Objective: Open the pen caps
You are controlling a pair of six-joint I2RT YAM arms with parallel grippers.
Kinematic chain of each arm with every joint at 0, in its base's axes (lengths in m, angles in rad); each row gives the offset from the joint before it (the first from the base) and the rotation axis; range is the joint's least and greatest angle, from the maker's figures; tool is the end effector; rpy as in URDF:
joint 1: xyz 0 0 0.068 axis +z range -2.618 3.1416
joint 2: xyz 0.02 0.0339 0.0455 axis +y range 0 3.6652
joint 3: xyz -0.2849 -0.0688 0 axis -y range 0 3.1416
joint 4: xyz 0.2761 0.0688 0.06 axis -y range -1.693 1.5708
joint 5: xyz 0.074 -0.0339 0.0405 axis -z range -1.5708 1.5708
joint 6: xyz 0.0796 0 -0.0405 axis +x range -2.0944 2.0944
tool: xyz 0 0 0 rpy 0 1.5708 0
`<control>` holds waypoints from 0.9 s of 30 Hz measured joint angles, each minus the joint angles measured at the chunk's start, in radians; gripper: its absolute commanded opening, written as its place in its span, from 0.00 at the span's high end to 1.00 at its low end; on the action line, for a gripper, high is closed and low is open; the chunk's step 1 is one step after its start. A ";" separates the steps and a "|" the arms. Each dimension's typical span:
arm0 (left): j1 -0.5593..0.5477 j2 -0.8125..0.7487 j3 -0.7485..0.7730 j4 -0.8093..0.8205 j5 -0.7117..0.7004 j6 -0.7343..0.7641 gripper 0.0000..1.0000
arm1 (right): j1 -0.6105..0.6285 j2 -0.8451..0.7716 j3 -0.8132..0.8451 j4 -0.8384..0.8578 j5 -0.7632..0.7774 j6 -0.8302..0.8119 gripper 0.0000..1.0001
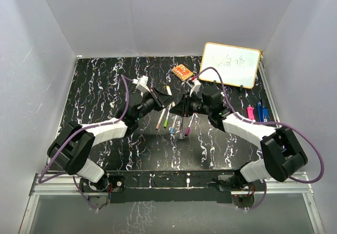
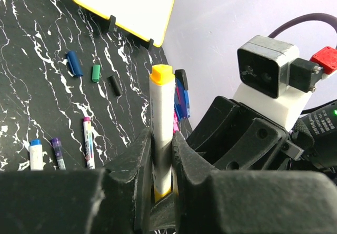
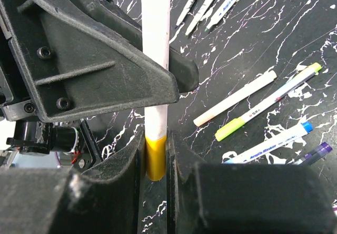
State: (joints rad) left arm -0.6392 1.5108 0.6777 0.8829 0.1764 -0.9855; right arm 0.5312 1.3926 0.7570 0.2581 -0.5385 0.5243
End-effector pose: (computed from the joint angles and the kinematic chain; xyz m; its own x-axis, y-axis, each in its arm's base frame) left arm 0.3008 -0.2410 0.2415 -0.5847 -0.5879 -0.5590 0.4355 0.3540 -0.8277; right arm 0.2894 0.2174 0.2258 -0.6986 0.0880 -0.7101 -0.5732 0.5252 0.6290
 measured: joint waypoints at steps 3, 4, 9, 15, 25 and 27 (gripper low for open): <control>-0.001 0.001 0.000 0.006 0.001 -0.001 1.00 | 0.000 0.000 0.000 -0.001 -0.004 -0.003 1.00; -0.002 0.001 0.000 0.007 0.002 -0.002 1.00 | 0.000 0.000 0.000 -0.001 -0.004 -0.002 1.00; -0.005 -0.004 -0.002 0.000 -0.021 -0.005 1.00 | 0.001 -0.002 -0.003 0.001 -0.004 -0.003 1.00; -0.013 -0.081 -0.008 -0.111 -0.082 0.006 1.00 | 0.011 -0.012 -0.014 0.014 -0.006 -0.003 1.00; 0.123 -0.135 0.077 -0.297 -0.095 0.047 1.00 | 0.021 -0.026 -0.034 -0.009 -0.020 -0.035 1.00; 0.197 -0.135 0.103 -0.313 -0.157 0.070 1.00 | 0.020 -0.027 -0.040 -0.056 -0.031 -0.045 1.00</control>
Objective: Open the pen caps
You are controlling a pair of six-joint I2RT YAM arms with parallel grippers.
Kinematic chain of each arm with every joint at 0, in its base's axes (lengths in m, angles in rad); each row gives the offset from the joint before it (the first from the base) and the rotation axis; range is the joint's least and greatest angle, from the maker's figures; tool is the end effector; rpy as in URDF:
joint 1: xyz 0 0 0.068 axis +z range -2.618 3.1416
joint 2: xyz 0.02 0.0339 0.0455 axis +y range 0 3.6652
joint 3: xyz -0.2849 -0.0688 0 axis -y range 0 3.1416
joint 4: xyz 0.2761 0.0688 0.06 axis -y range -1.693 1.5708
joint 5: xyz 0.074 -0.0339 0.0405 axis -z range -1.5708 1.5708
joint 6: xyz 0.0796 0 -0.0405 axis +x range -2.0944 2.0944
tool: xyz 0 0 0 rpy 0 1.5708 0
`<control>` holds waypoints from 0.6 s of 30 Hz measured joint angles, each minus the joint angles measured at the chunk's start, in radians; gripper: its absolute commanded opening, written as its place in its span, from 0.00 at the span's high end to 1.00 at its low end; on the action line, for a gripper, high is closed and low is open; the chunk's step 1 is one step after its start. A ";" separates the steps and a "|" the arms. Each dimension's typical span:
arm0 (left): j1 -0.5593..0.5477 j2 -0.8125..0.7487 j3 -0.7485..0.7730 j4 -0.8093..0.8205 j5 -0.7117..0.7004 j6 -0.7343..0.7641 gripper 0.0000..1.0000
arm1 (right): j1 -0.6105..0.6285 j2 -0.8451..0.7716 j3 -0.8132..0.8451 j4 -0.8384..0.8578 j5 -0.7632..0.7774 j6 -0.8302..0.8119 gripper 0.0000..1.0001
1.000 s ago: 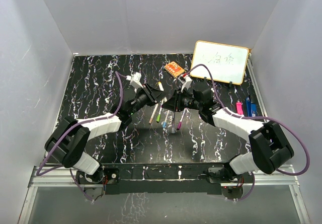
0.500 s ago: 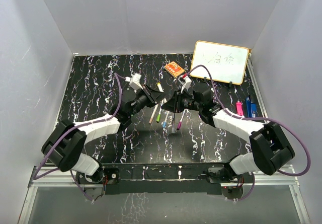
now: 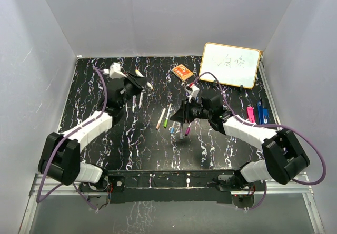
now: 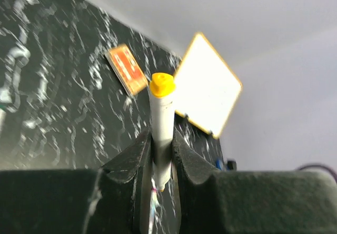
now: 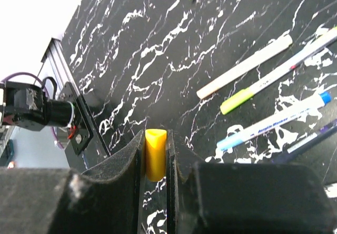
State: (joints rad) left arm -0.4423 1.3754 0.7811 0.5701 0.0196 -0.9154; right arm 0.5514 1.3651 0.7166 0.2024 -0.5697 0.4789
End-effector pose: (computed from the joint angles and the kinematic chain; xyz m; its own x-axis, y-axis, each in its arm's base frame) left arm 0.3433 -0.1643 0.2844 -0.3666 -0.7034 -0.6089 0.2543 0.5538 -0.7929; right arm 0.2717 0.2175 0.2126 -0.7204 0.0124 -0.6934 -0.5900 0.5145 0.6222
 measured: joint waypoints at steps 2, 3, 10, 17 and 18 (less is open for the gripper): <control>0.049 0.000 0.020 -0.005 -0.043 0.018 1.00 | 0.000 0.000 -0.001 -0.029 -0.006 -0.007 1.00; 0.060 0.000 0.029 -0.008 -0.056 0.026 1.00 | 0.000 0.000 -0.001 -0.038 -0.007 -0.010 1.00; 0.063 0.029 0.176 -0.193 -0.072 0.140 1.00 | 0.000 -0.023 -0.003 -0.127 0.092 -0.041 1.00; 0.074 0.126 0.402 -0.557 -0.064 0.315 1.00 | -0.023 -0.016 0.097 -0.318 0.367 -0.073 1.00; 0.075 0.148 0.432 -0.610 -0.060 0.340 1.00 | -0.036 -0.009 0.127 -0.344 0.406 -0.079 1.00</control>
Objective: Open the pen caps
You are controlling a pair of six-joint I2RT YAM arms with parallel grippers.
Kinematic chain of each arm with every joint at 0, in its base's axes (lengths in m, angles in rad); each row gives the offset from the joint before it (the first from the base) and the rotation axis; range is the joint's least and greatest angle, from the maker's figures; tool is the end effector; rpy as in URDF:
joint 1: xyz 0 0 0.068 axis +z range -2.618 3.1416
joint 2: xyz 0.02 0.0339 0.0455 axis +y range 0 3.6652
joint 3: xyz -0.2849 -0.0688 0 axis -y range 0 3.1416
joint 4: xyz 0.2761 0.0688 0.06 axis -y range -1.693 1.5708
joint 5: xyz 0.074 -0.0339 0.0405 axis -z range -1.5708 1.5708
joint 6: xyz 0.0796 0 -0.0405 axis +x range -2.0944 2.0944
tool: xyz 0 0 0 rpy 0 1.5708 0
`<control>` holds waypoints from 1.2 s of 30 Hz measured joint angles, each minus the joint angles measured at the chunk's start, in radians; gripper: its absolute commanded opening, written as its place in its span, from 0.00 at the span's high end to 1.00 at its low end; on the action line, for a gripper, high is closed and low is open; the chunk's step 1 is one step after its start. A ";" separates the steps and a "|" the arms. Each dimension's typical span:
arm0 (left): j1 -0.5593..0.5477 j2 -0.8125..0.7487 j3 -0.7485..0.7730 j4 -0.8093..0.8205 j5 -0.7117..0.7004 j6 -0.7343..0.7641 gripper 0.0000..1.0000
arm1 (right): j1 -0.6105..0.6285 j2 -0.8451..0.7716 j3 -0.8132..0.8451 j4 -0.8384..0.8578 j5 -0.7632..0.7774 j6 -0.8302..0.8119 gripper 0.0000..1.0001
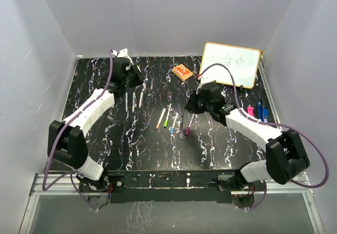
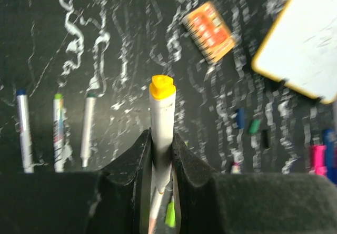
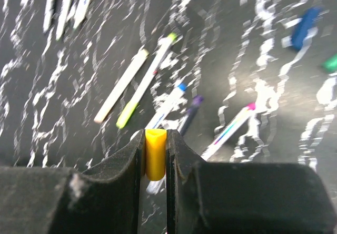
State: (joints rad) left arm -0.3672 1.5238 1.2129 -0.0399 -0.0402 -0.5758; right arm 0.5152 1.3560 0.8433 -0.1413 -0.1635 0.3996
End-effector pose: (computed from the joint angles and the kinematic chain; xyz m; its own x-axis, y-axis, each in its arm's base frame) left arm 0.4044 -0.1521 0.3180 -0.4452 -0.4117 -0.7952 0.0967 0.8608 -0.4998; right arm 0.2985 0.1839 0.2159 -0.7206 0.0331 -0.6926 -0.3454 0.8489 0.4000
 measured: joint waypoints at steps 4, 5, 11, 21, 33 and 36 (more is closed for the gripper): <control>0.005 0.105 0.084 -0.161 0.034 0.087 1.00 | -0.064 0.027 0.082 -0.061 0.099 -0.017 1.00; 0.005 0.132 0.091 -0.193 0.044 0.106 1.00 | -0.082 0.032 0.094 -0.072 0.118 -0.023 1.00; 0.004 0.259 0.101 -0.327 0.071 0.183 1.00 | -0.183 0.069 0.117 -0.126 0.172 -0.036 1.00; -0.028 0.397 0.229 -0.394 0.056 0.241 1.00 | -0.256 0.129 0.137 -0.173 0.218 -0.057 1.00; -0.051 0.555 0.317 -0.433 0.008 0.252 1.00 | -0.299 0.143 0.141 -0.182 0.241 -0.070 1.00; -0.054 0.578 0.328 -0.437 -0.007 0.252 1.00 | -0.309 0.146 0.141 -0.182 0.242 -0.075 1.00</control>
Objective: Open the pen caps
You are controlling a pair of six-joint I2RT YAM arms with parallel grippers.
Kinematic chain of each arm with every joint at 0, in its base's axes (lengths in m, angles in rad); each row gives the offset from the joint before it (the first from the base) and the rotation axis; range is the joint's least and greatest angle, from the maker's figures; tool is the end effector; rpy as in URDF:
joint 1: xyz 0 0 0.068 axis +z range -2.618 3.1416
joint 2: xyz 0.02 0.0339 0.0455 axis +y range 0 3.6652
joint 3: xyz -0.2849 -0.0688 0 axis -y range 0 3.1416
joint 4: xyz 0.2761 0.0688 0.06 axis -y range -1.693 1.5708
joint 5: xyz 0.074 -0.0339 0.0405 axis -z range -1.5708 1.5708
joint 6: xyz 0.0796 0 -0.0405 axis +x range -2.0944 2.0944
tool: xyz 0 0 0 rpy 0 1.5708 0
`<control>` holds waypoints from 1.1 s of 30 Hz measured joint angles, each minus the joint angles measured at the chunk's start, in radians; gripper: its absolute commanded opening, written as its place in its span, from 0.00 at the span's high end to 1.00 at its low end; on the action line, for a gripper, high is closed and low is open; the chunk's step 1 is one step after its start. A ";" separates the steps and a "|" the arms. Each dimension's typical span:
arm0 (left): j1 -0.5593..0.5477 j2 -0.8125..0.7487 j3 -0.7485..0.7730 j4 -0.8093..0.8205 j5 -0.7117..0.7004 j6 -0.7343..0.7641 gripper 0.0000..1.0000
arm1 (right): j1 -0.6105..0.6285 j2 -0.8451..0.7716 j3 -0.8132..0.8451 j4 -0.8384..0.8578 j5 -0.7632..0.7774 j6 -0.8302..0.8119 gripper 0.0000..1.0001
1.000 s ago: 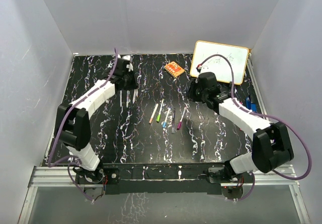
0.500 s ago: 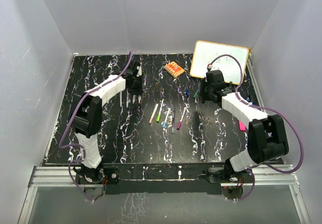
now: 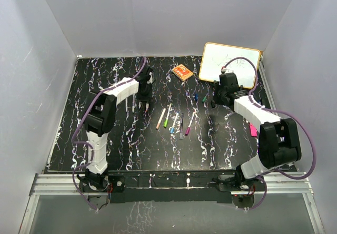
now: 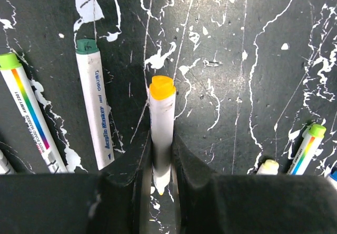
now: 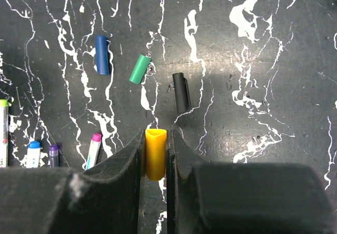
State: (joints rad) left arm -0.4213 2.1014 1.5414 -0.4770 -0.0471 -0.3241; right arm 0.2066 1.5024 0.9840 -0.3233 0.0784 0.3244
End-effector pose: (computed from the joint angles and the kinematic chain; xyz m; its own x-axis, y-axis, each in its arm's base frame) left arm 0.4652 -0.2044 0.1312 -0.8678 0.0403 -0.4952 0.1163 0.9855 -0.1236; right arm 0.3656 0.0703 0.1987 -0.7408 0.1694 -0.6501 0.0872 0.9837 0.1570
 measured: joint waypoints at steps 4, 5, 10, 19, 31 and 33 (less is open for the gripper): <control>-0.002 0.003 0.005 -0.002 -0.026 0.001 1.00 | -0.006 0.023 0.000 0.002 0.004 -0.005 1.00; -0.002 0.004 0.005 -0.002 -0.029 0.001 1.00 | -0.006 0.035 0.000 0.002 0.006 -0.005 1.00; -0.004 0.005 0.006 -0.004 -0.044 0.000 0.87 | -0.006 0.095 0.000 0.001 0.018 -0.006 1.00; -0.006 0.005 0.011 -0.027 -0.068 0.000 0.73 | -0.006 0.148 0.000 -0.009 0.003 -0.005 1.00; -0.006 0.005 0.020 -0.063 -0.087 -0.012 0.69 | -0.006 0.187 0.000 -0.010 -0.033 -0.005 1.00; -0.006 0.004 0.028 -0.074 -0.093 -0.013 0.68 | -0.005 0.193 0.000 -0.010 -0.037 -0.005 1.00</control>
State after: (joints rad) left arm -0.4278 2.1056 1.5696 -0.5507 -0.1398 -0.3370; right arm 0.2020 1.6958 0.9844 -0.3332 0.0418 0.3191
